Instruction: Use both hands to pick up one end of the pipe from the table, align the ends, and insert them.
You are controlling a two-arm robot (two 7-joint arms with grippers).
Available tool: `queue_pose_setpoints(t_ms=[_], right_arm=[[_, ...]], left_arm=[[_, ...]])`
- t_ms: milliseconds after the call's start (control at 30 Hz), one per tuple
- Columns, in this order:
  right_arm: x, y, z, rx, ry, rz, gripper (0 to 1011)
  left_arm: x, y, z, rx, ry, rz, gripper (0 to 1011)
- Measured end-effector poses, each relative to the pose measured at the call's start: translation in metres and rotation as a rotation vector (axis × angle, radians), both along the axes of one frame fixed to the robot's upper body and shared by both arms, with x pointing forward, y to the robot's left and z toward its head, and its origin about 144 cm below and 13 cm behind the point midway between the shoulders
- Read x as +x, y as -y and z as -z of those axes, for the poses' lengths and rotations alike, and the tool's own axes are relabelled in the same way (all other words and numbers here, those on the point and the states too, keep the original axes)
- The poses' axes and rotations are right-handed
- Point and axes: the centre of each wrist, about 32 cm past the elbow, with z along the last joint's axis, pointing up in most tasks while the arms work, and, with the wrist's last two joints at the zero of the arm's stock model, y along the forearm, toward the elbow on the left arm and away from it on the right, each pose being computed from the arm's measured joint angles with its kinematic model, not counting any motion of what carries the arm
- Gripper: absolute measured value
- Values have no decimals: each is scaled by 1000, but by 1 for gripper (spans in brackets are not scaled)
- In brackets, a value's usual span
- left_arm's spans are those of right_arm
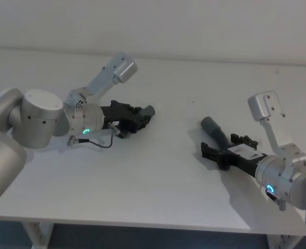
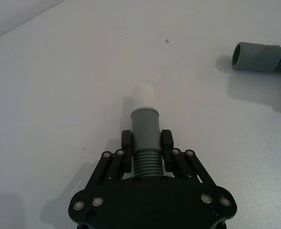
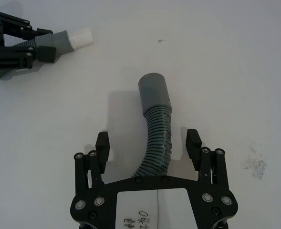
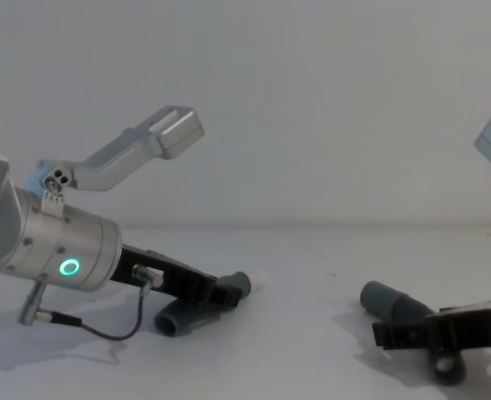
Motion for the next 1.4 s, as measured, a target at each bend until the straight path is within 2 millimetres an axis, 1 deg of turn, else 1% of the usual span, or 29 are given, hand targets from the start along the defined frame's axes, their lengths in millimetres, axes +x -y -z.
queue_pose_setpoints(t_ms=[233,267,333,433,467,500,567,600,733,767,833,1400], right_arm=[[1,0,1,-3,-3,1,827],[1,0,1,-4,-3,2,773],[1,0,1,-4,-3,2,738],[1,0,1,-5,-4,2,618],[1,0,1,-5,-5,2,618],[1,0,1,-5,-5,2,555],[1,1,1,-5,-5,2,514],[1,1,1,-5,-5,2,456],[1,0,1,-5,-5,2,353],[2,0,1,-5,-5,2,300],[2,0,1,-5,-5,2,280],[2,1,1,-4,-5,-1,279]], left_arm=[[0,0,0,0,0,0,351],[0,0,0,0,0,0,351],[0,0,0,0,0,0,351],[0,0,0,0,0,0,351],[0,0,0,0,0,0,351],[0,0,0,0,0,0,351],[0,0,0,0,0,0,351],[0,0,0,0,0,0,351],[0,0,0,0,0,0,351],[0,0,0,0,0,0,351],[0,0,0,0,0,0,351],[0,0,0,0,0,0,348]])
